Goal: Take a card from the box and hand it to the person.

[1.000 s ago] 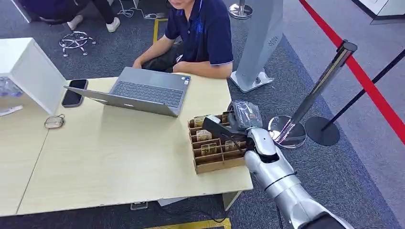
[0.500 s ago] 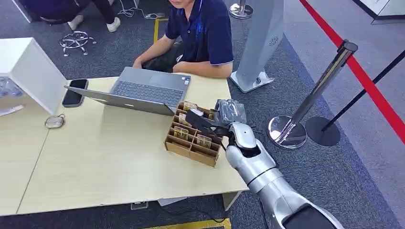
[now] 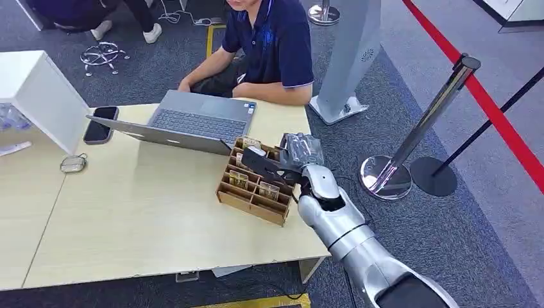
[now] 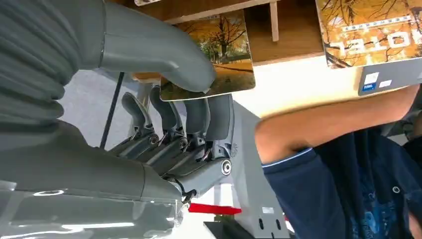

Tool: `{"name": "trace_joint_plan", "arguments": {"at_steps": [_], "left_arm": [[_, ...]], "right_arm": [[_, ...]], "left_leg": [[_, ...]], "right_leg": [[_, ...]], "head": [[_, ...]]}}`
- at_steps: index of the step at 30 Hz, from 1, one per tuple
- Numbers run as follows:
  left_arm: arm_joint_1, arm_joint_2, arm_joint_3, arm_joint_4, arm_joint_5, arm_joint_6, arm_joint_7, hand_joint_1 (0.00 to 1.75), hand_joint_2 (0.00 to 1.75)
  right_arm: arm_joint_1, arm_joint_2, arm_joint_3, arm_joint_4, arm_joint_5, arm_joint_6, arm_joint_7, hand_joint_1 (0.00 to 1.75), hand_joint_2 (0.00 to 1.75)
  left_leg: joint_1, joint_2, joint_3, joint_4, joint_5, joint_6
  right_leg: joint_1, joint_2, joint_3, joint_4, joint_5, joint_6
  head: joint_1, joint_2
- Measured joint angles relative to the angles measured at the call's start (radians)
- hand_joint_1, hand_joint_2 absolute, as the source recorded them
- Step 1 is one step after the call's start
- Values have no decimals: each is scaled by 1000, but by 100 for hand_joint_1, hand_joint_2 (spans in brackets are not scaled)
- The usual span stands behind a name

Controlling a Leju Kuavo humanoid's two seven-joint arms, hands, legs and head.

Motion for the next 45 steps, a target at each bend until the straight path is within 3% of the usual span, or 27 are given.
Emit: {"name": "trace_joint_plan", "arguments": {"at_steps": [16, 29, 37, 45], "left_arm": [[12, 0, 0, 0, 11, 5, -10, 0, 0], [16, 0, 0, 0, 5, 4, -5, 0, 0], [-8, -8, -1, 0, -37, -1, 26, 0, 0], [-44, -31, -3, 0, -72, -8, 57, 0, 0]], "right_arm": [[0, -19, 2, -148, 2, 33, 5, 143, 175], [-8, -70, 4, -326, 1, -14, -1, 141, 175], [-78, -74, -3, -306, -47, -69, -55, 141, 175], [-177, -41, 0, -148, -26, -171, -76, 143, 175]], "left_leg": [[0, 0, 0, 0, 0, 0], [0, 0, 0, 0, 0, 0], [0, 0, 0, 0, 0, 0], [0, 0, 0, 0, 0, 0]], "right_leg": [[0, 0, 0, 0, 0, 0], [0, 1, 0, 0, 0, 0], [0, 1, 0, 0, 0, 0], [0, 0, 0, 0, 0, 0]], "head": [[0, 0], [0, 0], [0, 0], [0, 0]]}}
